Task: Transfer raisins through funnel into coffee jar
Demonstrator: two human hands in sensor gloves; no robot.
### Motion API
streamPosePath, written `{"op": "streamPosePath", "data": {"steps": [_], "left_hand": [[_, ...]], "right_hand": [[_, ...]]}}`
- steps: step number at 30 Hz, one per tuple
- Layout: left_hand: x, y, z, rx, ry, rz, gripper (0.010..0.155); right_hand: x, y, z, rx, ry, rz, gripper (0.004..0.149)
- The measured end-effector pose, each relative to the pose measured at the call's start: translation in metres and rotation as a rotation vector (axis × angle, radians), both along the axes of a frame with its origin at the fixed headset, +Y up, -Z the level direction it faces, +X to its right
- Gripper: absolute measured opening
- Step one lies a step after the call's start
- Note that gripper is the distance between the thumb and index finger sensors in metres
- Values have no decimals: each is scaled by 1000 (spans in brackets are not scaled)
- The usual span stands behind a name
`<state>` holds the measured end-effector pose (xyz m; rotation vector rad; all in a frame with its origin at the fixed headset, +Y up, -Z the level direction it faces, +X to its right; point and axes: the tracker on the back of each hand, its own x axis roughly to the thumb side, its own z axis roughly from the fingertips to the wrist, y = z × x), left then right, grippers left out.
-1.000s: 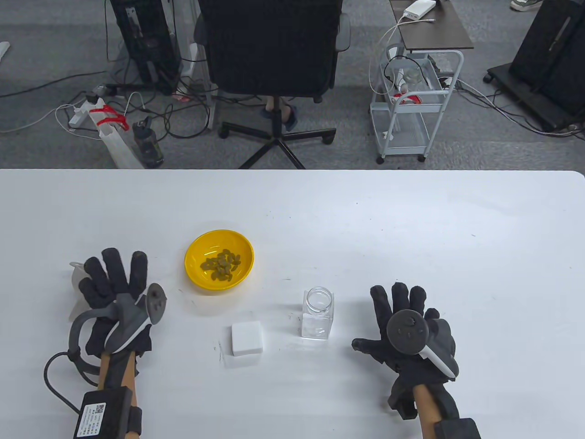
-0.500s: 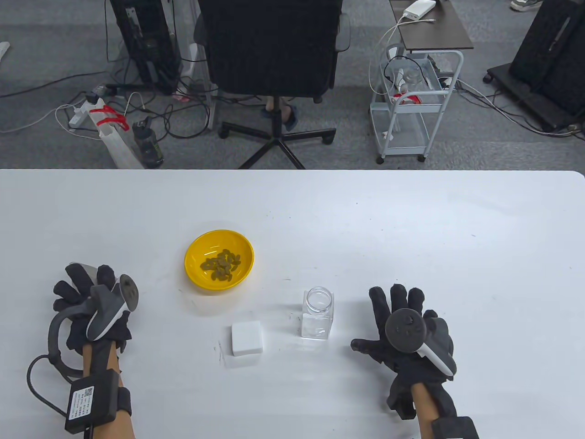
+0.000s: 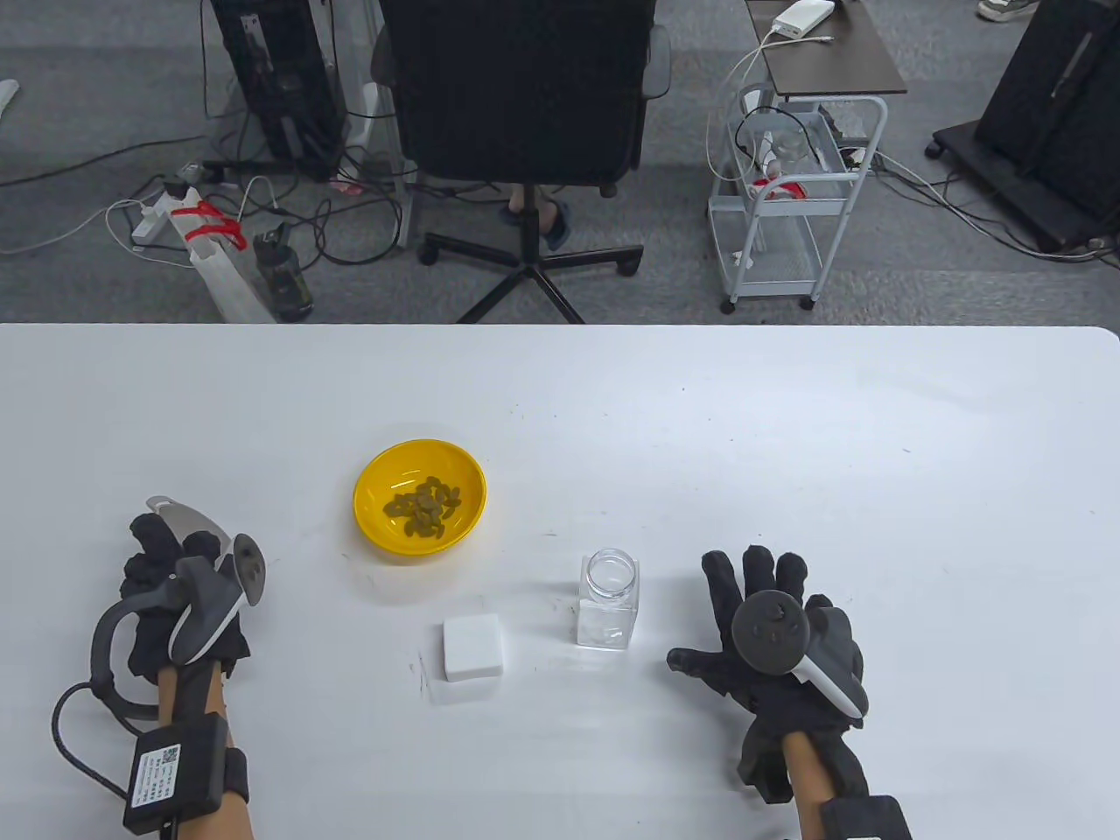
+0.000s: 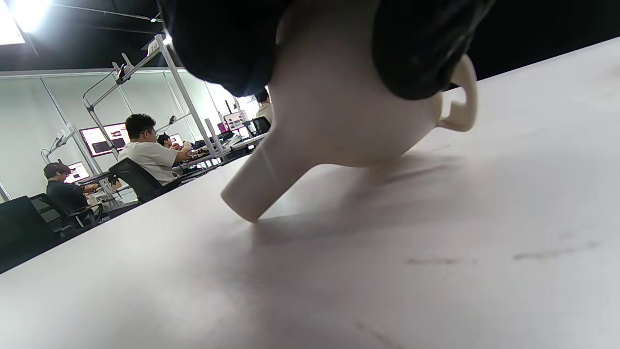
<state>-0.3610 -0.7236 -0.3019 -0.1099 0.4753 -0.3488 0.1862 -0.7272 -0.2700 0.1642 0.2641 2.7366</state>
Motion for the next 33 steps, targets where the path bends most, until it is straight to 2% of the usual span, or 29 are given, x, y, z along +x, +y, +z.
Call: {"op": "streamPosePath", "data": {"steps": [7,10,18,25,33], "left_hand": [[13,27,18,146,-87,101,49],[31,45,27,238,-175,167,49],[120,95,53,463,-557,325,49],[202,112,73,497,-842,506,50],[257,106,77,475,-975,608,51]], "right_hand": [[0,1,1,11,4,-4,106],[1,3,3,24,1,-13,106],[4,5,7,39,-8,-22,106],[5,5,7,37,-9,-25,104],[5,4,7,37,3,-19,104]]}}
